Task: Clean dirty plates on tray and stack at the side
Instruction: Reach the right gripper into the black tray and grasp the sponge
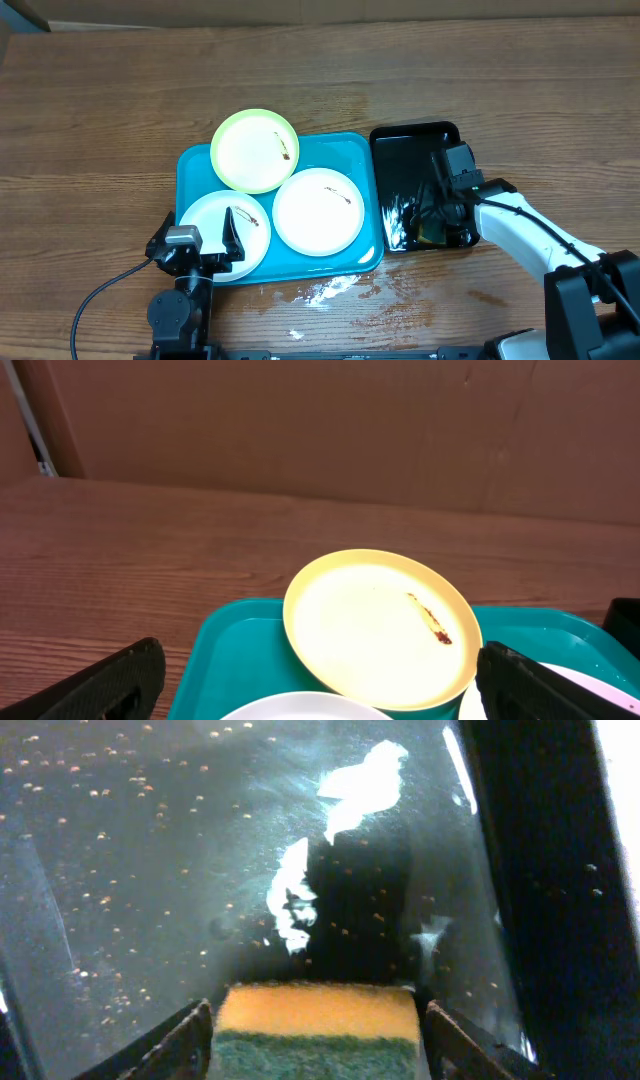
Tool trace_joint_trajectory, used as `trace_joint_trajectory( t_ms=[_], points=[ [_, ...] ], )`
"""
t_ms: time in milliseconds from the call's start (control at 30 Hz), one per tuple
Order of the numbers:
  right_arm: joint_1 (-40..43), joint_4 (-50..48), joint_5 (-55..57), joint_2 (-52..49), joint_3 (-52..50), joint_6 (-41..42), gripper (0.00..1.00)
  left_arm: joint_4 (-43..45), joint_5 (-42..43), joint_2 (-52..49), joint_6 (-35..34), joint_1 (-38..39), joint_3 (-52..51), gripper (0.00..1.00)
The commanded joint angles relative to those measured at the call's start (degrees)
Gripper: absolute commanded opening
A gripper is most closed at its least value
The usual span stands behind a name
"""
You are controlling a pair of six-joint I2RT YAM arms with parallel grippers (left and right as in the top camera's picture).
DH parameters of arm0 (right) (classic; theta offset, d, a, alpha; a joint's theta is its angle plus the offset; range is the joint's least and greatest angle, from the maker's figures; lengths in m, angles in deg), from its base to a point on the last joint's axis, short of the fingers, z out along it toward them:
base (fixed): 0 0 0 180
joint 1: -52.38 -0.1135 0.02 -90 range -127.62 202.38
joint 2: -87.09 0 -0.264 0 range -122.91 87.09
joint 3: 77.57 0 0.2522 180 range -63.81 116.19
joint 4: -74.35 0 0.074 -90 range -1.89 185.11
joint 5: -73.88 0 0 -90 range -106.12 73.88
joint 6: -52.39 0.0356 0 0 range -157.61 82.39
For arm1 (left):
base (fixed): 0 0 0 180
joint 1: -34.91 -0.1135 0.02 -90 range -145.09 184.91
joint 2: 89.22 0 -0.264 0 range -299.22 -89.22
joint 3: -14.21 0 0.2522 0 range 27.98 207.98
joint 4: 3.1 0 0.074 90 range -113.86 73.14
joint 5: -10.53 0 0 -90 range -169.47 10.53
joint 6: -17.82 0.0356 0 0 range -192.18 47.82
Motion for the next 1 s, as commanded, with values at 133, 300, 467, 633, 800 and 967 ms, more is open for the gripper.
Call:
trace_joint_trajectory(
  t_ms=[133, 300, 467, 633, 800, 967],
  points=[
    [-0.28, 0.42, -0.98, -0.39, 0.61, -3.10, 0.74, 0.09, 0.46, 0.35, 1.03, 0.46, -0.17, 1.00],
    [-0.28, 3.80, -1.49, -0.42, 0.52, -2.58, 0.61, 0.09, 0.46, 0.35, 1.03, 0.46, -0.20, 1.00],
    [-0.28, -0.98, -1.84, -0.42, 0.52, -2.67, 0.16, 0.09, 0.46, 0.35, 1.03, 0.46, -0.20, 1.00],
    [-0.28, -7.10, -2.08, -0.39, 1.09, -2.89, 0.72, 0.09, 0.46, 0.35, 1.03, 0.46, -0.20, 1.00],
    [-0.28, -4.90, -5.73, -0.39, 1.51, -6.56, 0.99, 0.09, 0.46, 0.35, 1.03, 0.46, -0.20, 1.00],
    [-1.97, 4.52, -9.35, -0.39, 1.75, -0.57, 0.98, 0.07, 0.46, 0.35, 1.03, 0.46, -0.20, 1.00]
  ],
)
